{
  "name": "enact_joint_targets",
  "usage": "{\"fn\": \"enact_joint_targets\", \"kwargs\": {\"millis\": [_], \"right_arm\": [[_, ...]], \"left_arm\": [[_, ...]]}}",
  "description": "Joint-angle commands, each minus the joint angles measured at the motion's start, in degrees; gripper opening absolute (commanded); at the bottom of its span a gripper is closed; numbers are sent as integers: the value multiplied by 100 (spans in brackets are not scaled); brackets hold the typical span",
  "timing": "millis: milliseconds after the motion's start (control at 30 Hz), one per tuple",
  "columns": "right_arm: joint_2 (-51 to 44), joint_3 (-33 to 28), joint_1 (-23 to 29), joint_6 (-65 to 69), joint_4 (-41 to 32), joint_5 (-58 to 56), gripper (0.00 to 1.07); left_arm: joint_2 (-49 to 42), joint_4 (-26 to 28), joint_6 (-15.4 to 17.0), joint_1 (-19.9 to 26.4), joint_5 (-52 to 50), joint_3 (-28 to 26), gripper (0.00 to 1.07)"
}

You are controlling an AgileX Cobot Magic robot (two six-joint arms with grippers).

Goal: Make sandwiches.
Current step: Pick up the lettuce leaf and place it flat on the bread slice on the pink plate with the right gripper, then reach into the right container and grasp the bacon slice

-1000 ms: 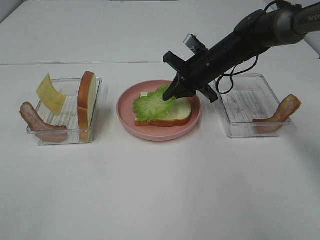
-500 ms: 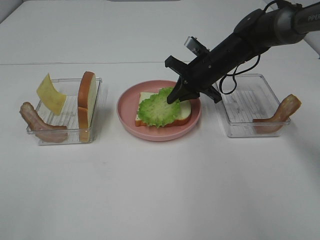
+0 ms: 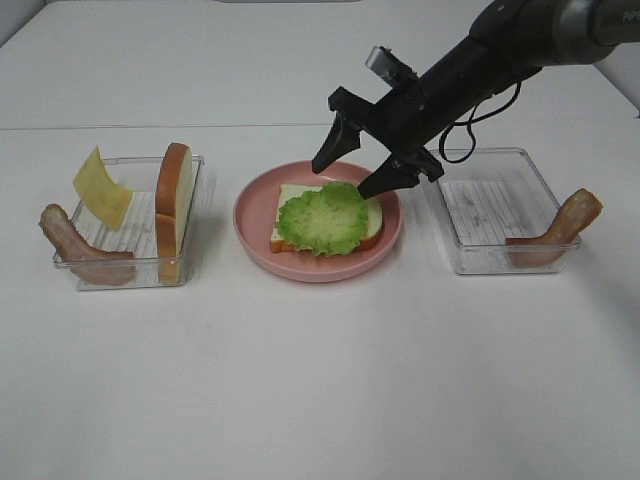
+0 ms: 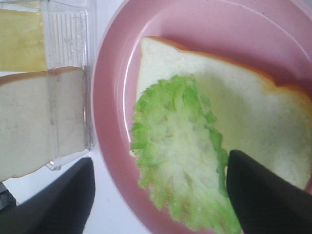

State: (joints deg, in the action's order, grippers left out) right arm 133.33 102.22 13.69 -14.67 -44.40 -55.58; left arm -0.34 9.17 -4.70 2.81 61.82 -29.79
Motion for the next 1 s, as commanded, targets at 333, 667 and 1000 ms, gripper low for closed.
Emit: {"fn": "enact_joint_targets", "kwargs": {"millis": [333, 667, 1000], "right_arm": [[-40, 1123, 29, 1003, 1140, -1215, 82], [-315, 2091, 29, 2057, 2624, -2057, 82], [-1719, -97, -596, 2034, 3547, -2057, 80]], "left_arm": [[-80, 0, 23, -17, -23, 23, 102], [-80, 0, 23, -17, -23, 23, 102], [-80, -6, 23, -17, -23, 23, 102]]}}
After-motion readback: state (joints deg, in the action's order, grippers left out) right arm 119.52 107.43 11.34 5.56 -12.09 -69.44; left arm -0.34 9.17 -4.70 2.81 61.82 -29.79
